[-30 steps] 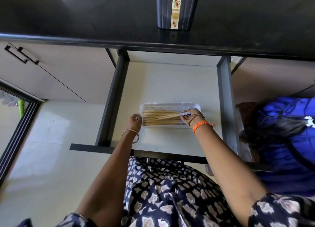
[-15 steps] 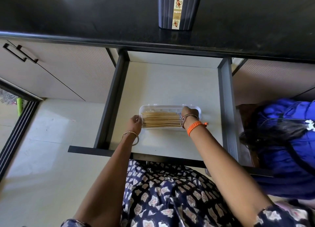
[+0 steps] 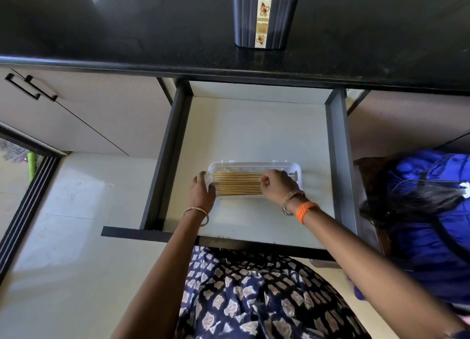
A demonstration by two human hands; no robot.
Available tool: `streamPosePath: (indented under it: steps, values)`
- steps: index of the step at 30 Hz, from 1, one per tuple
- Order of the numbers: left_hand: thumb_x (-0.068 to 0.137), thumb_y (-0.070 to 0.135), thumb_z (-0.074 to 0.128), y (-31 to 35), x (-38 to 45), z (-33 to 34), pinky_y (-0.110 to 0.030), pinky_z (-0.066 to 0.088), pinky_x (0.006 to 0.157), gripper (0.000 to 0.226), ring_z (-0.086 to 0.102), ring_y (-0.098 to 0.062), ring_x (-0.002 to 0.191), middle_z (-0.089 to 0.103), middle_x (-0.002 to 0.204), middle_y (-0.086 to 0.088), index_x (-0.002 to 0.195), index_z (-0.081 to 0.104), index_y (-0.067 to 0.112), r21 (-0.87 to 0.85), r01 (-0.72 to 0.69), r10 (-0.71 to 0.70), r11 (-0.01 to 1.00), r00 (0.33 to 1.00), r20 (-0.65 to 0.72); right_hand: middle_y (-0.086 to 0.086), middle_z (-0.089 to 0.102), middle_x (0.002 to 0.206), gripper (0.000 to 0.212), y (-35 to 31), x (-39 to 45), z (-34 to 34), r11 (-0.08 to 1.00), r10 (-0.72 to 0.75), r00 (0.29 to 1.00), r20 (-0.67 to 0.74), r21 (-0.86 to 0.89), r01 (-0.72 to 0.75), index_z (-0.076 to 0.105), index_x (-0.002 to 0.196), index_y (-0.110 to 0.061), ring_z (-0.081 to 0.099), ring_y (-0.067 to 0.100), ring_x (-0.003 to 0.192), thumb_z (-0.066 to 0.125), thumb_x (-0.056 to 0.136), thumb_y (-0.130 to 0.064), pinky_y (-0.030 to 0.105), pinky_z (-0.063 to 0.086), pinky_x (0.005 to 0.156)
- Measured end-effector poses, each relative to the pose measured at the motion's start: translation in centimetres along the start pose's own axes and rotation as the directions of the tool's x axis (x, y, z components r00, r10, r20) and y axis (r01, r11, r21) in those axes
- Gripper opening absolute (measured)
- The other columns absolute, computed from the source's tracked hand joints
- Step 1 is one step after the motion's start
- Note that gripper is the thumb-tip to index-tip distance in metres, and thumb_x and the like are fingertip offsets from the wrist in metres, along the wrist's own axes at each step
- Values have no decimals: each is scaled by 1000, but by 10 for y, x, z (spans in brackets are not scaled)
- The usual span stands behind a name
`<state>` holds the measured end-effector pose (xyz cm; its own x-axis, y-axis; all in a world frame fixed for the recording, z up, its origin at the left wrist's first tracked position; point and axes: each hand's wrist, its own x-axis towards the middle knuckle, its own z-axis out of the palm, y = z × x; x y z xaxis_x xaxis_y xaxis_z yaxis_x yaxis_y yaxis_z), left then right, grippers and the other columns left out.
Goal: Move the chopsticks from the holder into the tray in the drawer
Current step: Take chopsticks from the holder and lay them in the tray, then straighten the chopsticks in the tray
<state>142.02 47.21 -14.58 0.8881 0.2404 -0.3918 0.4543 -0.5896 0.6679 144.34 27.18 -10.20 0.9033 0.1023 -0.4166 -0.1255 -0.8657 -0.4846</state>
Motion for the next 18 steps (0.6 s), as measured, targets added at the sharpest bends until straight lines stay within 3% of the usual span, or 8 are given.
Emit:
streamPosePath:
  steps: [2,3,4,6,8,13,15,18]
  values:
    - [84,8,57,4,-5,-1,-39,40,105,46,44,-29,120,47,130,-15,128,42,7,180,-257,272,949,960,-62,2,71,103,14,12,-11,-4,970,-87,995,51,-222,96,66,87,-17,65,24,101,56,83,-25,29,50,82]
    - [82,10,59,7,-6,-2,-38,41,103,45,47,-28,117,50,128,-14,125,46,8,249,-381,398,890,917,-20,2,70,108,20,18,-14,-5,928,-107,991,84,-348,130,67,94,-17,65,24,105,57,82,-30,31,50,84]
    - [81,13,60,9,-7,-2,-36,43,99,42,51,-27,114,54,125,-12,122,49,11,298,-476,476,827,876,80,3,69,112,24,24,-16,-6,884,-114,986,120,-441,156,66,101,-16,64,25,108,57,83,-30,33,49,88]
    - [83,24,60,12,-5,-3,-35,46,95,37,58,-26,110,60,124,-8,119,54,16,394,-586,474,708,808,350,6,66,118,28,31,-17,-7,848,-102,982,156,-503,168,65,112,-15,63,27,111,53,86,-15,34,50,90]
    - [87,26,56,12,-3,-1,-37,48,97,37,58,-28,113,58,130,-7,124,53,19,520,-607,358,601,786,505,10,66,117,37,32,-15,-7,843,-101,982,158,-510,168,64,115,-15,64,30,109,48,86,1,34,51,85]
    - [91,13,47,8,-3,-4,-40,55,84,33,65,-31,98,63,122,-9,121,57,24,634,-537,295,556,841,453,13,67,106,33,29,-23,5,840,-101,983,155,-515,167,65,101,-7,67,32,100,45,82,10,34,50,74]
    - [89,14,50,3,-9,-8,-40,54,85,30,64,-31,99,65,119,-9,117,60,23,612,-535,284,583,839,464,13,65,111,33,29,-32,11,865,-76,986,152,-481,141,65,106,-8,65,32,103,45,84,8,35,50,78]
    - [89,17,52,1,-26,-17,-40,51,90,29,63,-32,104,65,119,-13,116,62,19,467,-514,331,719,845,420,12,61,125,31,15,-49,13,938,-16,993,120,-342,56,61,121,-12,61,32,114,49,93,-11,37,50,90]
